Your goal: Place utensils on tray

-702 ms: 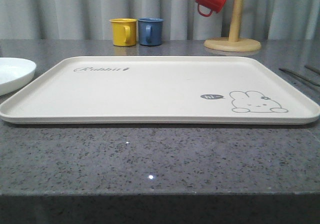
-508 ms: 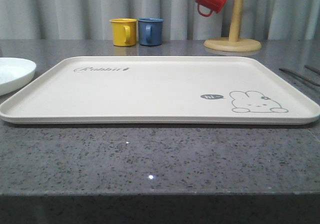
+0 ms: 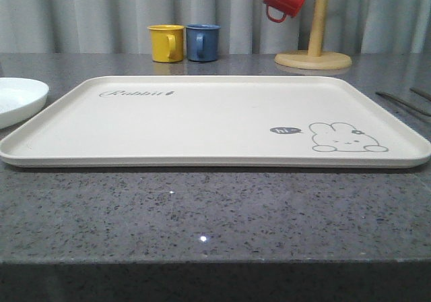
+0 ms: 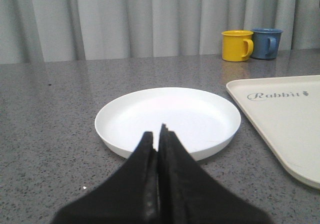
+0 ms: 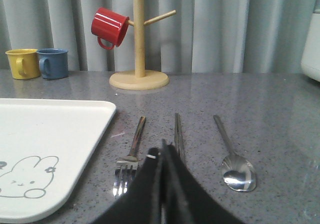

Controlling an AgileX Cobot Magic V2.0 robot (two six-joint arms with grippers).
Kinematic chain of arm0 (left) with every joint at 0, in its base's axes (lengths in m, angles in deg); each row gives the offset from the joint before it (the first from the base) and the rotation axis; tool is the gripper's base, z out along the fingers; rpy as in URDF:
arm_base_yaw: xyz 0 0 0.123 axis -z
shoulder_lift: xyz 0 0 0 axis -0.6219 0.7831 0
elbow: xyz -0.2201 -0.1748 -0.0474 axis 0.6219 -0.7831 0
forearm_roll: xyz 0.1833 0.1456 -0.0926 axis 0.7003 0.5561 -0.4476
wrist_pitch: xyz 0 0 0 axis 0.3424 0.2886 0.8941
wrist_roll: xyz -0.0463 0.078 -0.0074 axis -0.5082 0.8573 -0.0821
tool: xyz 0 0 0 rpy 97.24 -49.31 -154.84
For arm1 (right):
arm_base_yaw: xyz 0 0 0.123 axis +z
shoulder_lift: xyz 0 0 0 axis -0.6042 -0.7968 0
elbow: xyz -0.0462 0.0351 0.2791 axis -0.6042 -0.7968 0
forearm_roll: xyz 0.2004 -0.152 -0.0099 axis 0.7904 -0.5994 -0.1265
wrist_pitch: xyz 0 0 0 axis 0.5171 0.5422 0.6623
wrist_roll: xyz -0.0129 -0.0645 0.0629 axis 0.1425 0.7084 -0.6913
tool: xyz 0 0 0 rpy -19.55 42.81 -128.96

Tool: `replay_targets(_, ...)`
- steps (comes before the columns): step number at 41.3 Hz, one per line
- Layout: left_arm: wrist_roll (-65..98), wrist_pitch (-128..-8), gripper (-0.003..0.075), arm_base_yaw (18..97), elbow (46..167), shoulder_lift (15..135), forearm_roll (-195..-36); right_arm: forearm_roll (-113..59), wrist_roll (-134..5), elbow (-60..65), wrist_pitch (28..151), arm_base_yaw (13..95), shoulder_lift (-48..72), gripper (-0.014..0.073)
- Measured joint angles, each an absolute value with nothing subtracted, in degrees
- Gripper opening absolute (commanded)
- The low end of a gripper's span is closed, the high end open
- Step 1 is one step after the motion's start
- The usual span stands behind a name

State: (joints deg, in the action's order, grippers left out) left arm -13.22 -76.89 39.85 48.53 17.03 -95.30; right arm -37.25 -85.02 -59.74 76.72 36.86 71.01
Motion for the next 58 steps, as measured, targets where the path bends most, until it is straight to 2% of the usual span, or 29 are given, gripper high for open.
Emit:
replay_targets(20,-13.22,-81.29,-0.0018,39.85,49.42,17.03,-96.0,-37.25,-85.02,-59.43,77.02,36.86,71.01,-0.0068)
replay_targets(31,-13.22,-71.74,-0.0018,39.85,64.55,17.55,-95.89,-37.25,-85.02,-44.86,85.81,36.86,70.67,-0.0068)
replay_targets(44,-13.22,-55.17,-0.0018,39.85,81.28,29.96,-95.42,-37.25,-85.02,-26.24,103.89,36.86,55.39,-0.0068)
replay_targets(52,-13.22,-51.88,-0.0018,39.85,82.21,35.38,-95.31,-37.25,-85.02,-24.3,110.85,36.86,46.19,-0.0068)
replay_targets(58,-13.22,-50.91,-0.0018,39.85,82.21,37.15,-95.31,-37.25,-85.02,-24.3,111.46,36.86,41.02,-0.0068)
